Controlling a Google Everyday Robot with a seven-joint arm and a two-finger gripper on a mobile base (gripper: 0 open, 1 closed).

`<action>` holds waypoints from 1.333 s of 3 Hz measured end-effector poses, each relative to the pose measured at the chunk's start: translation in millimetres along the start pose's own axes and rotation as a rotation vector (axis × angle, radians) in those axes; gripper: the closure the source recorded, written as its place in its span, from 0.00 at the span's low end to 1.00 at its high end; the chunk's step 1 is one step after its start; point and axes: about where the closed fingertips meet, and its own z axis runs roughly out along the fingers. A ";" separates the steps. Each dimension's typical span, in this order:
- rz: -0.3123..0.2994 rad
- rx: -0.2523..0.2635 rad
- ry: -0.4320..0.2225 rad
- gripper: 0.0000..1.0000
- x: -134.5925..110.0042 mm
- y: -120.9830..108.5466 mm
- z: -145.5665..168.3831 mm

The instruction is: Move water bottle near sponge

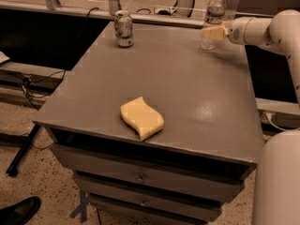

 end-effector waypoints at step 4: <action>-0.051 -0.153 -0.065 1.00 -28.4 47.5 -32.0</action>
Offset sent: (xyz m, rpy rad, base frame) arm -0.1134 0.0409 0.0648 0.0298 -0.1106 0.2922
